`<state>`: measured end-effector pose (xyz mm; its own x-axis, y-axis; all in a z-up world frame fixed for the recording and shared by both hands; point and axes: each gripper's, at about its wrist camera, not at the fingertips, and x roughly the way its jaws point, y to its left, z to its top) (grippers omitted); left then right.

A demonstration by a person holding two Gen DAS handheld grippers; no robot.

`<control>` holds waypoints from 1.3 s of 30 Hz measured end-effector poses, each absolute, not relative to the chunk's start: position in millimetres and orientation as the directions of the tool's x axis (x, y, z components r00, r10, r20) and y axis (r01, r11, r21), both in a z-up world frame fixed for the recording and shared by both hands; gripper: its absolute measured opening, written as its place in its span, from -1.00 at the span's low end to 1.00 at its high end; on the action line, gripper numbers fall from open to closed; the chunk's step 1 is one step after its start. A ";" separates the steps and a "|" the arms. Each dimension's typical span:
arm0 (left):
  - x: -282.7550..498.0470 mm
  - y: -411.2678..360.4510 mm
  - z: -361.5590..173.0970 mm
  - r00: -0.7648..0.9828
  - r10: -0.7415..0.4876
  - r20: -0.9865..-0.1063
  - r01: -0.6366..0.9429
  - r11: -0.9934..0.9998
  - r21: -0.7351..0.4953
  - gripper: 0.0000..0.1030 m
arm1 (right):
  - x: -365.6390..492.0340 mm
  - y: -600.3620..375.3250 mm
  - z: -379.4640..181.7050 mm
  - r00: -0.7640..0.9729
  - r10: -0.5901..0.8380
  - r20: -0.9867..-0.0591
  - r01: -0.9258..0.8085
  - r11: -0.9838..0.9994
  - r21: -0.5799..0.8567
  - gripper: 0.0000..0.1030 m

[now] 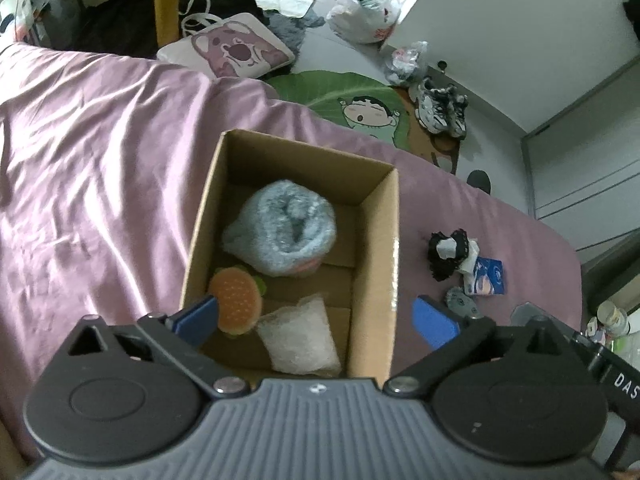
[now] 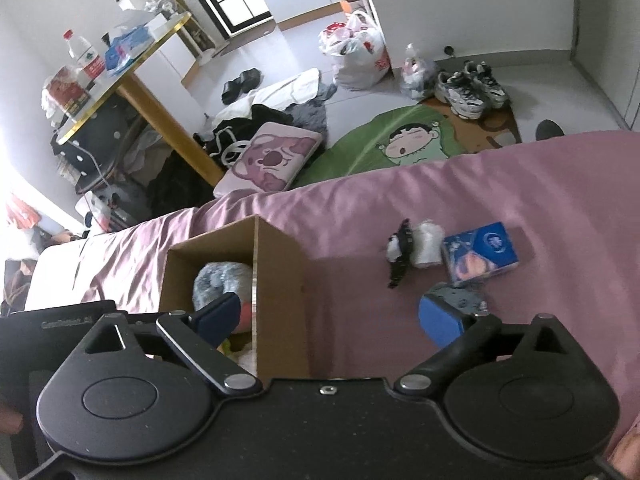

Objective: Organize soft objects
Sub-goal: 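Open both grippers in the box and withdraw toward the remaining items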

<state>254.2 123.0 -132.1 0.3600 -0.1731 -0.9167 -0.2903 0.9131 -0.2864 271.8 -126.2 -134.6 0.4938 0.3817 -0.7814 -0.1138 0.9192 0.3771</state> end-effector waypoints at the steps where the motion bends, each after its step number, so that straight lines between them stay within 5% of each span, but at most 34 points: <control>1: 254.6 120.1 -131.2 0.363 -0.178 -0.915 -0.283 0.914 -0.290 0.99 | 271.1 -130.0 -135.3 0.497 0.382 -0.779 -0.112 0.919 0.378 0.91; 30: 294.9 7.9 -122.0 0.355 -0.112 -0.928 -0.205 0.959 -0.194 0.98 | 290.3 -248.4 -177.2 0.521 0.380 -0.764 -0.044 0.906 0.421 0.93; 39: 310.3 -32.2 -142.2 0.342 -0.120 -0.932 -0.179 0.965 -0.190 0.93 | 307.5 -279.0 -213.4 0.489 0.461 -0.740 -0.004 0.850 0.527 0.52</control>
<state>310.3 -32.2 -142.2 0.3422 -0.1198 -0.9320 -0.1788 0.9654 -0.1898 307.5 -279.0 -213.4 0.4894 0.4613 -0.7400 -0.0038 0.8497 0.5272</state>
